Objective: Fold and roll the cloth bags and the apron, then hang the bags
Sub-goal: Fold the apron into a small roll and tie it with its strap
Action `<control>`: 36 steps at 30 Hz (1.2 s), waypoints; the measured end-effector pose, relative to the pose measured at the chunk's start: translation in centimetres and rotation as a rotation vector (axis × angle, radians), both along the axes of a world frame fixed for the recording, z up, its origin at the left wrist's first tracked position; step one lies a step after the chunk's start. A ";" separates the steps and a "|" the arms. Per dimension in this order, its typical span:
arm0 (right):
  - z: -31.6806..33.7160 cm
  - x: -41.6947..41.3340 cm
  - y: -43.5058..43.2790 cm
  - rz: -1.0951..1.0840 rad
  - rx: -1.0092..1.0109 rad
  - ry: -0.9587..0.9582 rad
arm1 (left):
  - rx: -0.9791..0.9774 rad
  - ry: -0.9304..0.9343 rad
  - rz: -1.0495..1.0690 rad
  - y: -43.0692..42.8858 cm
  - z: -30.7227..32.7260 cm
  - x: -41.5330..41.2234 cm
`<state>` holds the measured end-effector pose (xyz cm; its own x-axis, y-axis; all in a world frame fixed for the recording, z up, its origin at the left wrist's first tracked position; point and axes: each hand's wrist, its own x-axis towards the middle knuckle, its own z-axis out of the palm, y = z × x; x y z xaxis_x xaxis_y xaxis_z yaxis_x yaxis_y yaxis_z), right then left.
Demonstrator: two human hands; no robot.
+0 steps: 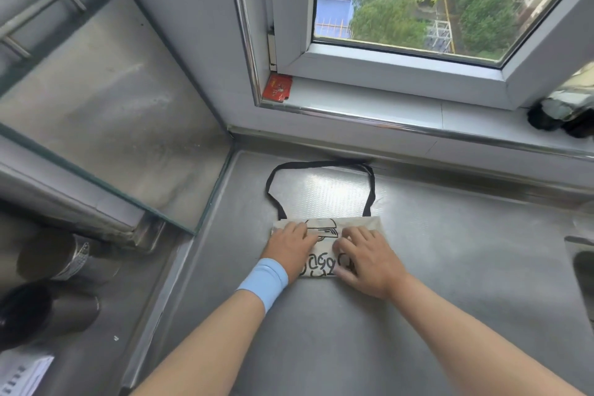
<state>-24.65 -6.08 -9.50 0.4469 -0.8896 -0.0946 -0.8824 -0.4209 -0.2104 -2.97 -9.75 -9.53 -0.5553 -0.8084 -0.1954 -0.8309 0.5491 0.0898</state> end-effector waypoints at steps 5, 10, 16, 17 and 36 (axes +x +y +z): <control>1.1 -0.8 0.0 0.118 0.112 0.184 | 0.093 0.064 0.016 1.5 0.5 2.6; 1.3 -0.2 0.7 0.082 0.081 0.231 | 0.155 0.060 0.045 2.1 1.1 3.5; 0.9 -0.6 1.1 -0.193 0.106 0.194 | 0.158 0.032 0.167 1.9 1.2 3.6; 0.8 -0.8 1.0 -0.231 0.112 0.203 | 0.158 0.007 0.173 1.6 1.3 3.5; 0.4 1.8 1.0 -0.170 0.004 -0.002 | -0.182 0.067 -0.032 2.9 1.9 -1.9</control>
<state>-22.83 -5.10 -9.07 0.2901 -0.9520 -0.0975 -0.9404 -0.2647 -0.2134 -4.91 -6.87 -7.66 -0.5885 -0.8085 -0.0089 -0.8080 0.5877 0.0408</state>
